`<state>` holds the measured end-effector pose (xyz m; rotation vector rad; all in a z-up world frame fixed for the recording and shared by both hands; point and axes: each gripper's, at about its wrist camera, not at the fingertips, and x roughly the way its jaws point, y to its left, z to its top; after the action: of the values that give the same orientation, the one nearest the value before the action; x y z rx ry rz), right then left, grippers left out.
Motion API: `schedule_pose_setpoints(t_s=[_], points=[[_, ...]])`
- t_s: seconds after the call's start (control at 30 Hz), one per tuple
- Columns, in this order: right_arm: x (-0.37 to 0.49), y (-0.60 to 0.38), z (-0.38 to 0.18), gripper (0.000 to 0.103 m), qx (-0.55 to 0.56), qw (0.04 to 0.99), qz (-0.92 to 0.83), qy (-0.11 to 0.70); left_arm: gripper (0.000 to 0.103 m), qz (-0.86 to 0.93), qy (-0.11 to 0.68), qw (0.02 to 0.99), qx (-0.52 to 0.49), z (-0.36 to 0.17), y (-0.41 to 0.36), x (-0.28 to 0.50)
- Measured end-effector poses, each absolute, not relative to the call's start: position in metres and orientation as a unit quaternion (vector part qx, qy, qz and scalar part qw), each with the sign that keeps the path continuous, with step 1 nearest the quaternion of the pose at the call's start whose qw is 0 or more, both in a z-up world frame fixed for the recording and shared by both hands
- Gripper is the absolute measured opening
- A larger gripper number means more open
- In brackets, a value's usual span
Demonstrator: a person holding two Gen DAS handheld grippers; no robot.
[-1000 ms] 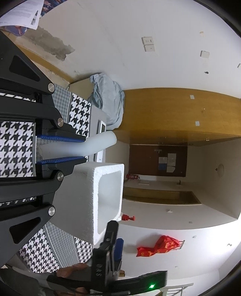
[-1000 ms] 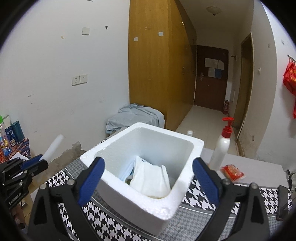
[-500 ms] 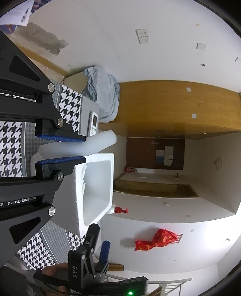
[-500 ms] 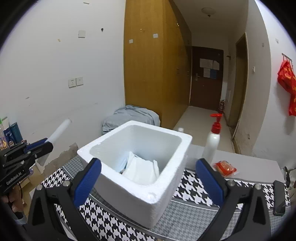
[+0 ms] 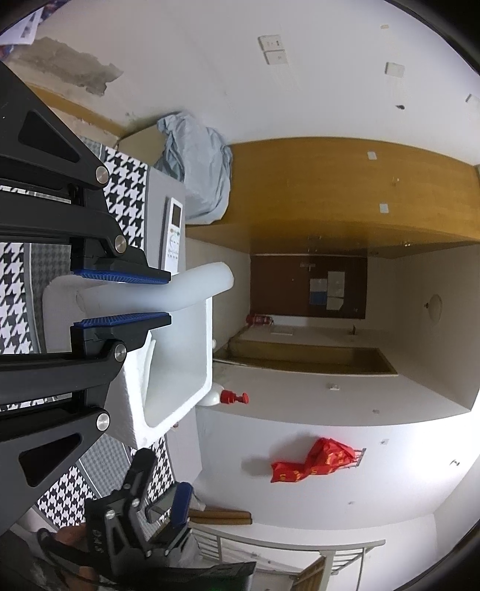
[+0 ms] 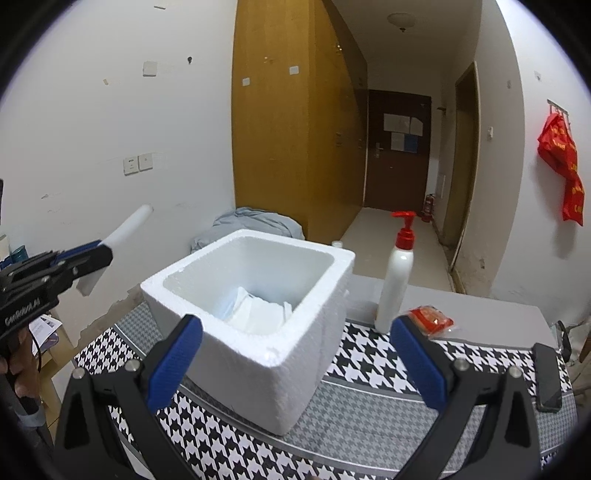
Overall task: Organize soft objects
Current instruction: 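Lower the white foam tube into the foam box and open the left tool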
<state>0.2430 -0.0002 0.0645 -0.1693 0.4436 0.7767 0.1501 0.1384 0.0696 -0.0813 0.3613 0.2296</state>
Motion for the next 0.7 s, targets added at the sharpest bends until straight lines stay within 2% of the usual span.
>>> schedule_pose_setpoints(t_s=[0.7], points=[[0.24, -0.036, 0.056, 0.103, -0.076, 0.916, 0.327, 0.221, 0.017, 0.08, 0.182, 0.98, -0.029, 0.075, 0.126, 0.191]])
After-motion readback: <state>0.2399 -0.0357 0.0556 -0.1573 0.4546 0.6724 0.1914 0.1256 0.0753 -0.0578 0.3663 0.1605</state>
